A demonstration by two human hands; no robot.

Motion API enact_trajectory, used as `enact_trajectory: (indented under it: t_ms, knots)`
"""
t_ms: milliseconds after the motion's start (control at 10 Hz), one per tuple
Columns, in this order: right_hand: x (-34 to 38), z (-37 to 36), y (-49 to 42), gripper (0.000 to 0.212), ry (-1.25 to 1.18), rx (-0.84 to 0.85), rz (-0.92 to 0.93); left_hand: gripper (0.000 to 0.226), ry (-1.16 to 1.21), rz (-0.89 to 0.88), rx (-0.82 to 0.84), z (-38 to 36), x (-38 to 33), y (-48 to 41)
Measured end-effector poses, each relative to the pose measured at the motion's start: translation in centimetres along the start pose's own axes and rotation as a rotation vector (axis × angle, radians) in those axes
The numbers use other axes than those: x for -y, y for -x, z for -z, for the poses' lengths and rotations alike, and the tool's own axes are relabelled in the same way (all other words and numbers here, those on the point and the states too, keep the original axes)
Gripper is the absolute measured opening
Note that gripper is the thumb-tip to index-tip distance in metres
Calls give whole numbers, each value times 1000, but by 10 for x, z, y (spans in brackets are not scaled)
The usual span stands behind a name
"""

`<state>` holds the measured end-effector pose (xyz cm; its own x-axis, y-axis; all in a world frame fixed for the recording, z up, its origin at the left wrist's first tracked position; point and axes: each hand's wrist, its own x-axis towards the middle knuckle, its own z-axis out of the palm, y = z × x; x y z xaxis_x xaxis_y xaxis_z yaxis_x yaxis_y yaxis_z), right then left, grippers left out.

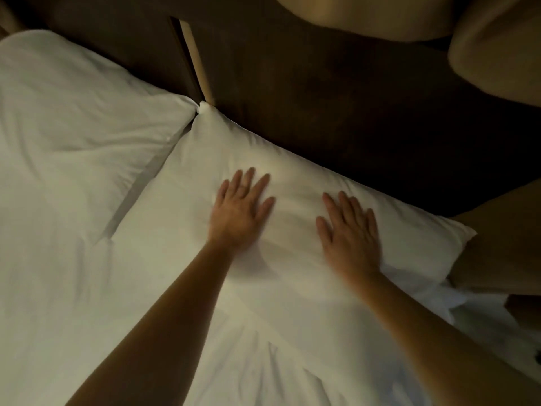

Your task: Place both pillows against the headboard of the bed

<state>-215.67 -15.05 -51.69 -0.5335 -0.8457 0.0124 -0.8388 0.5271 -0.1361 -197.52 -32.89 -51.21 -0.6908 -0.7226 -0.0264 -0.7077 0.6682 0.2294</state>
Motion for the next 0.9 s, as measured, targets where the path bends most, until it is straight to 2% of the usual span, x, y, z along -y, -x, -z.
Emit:
enact_trajectory:
  t_ms: [100, 200, 300, 400, 600, 700, 800, 900]
  knots:
    - [-38, -1, 10, 60, 29, 7, -55, 61, -26, 119, -27, 0, 32, 6]
    - [-74, 4, 16, 64, -12, 11, -232, 63, 45, 279, -59, 8, 55, 8]
    - [-92, 8, 22, 67, -56, 12, -314, 66, 90, 414, -62, 12, 72, 13]
    - [-95, 9, 25, 68, -79, -6, -349, 69, 117, 476, -36, 14, 80, 18]
    - [-96, 18, 25, 73, -128, 56, -359, 69, 146, 462, 14, 23, 86, 17]
    - [-95, 39, 25, 74, -205, 85, -346, 78, 238, 439, -47, 40, 89, 28]
    - [-92, 73, 40, 69, -321, 116, -240, 53, 414, 535, -173, 67, 65, 92]
    - [-87, 125, 70, 45, -496, 100, -254, 34, 641, 731, -191, 72, 19, 206]
